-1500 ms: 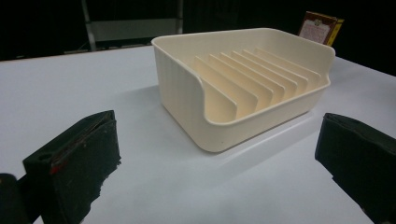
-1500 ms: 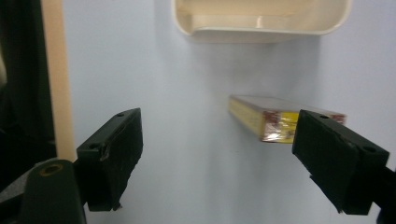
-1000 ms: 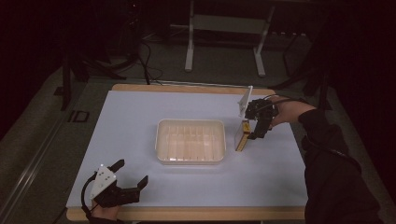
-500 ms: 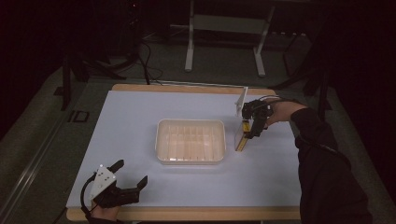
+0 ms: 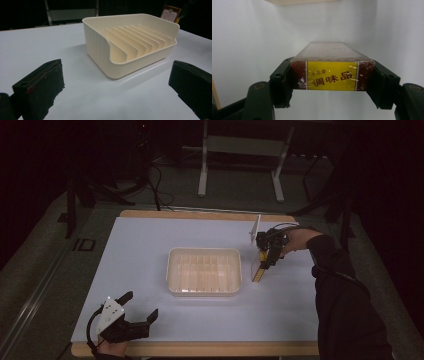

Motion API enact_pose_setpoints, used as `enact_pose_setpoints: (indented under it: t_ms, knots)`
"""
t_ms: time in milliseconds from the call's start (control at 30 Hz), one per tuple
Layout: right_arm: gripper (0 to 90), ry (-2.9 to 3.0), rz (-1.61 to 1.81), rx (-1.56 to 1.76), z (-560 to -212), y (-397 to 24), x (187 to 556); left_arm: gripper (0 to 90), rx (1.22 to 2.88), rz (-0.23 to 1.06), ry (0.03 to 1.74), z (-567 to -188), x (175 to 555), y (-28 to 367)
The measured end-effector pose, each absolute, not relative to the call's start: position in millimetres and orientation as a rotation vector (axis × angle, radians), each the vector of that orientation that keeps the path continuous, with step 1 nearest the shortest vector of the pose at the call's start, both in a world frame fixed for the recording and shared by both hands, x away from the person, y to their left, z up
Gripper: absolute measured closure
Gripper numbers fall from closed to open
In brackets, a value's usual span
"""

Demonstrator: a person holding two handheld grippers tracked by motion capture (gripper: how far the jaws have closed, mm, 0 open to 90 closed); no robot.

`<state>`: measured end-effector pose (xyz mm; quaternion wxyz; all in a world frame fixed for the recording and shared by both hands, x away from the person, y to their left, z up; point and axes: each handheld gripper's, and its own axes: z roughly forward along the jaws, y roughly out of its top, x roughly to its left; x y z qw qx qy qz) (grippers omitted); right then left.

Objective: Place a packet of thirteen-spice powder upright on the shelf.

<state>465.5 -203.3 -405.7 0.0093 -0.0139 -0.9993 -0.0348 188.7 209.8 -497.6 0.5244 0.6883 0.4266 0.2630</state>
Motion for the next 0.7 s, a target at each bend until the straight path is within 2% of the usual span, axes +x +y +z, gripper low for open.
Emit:
enact_pose_setpoints:
  t_ms: [700]
  knots:
    - [31.8,-3.098,-0.088,-0.015,-381,-208,453,0.0,1.648,0.632,1.014,-497,189,208]
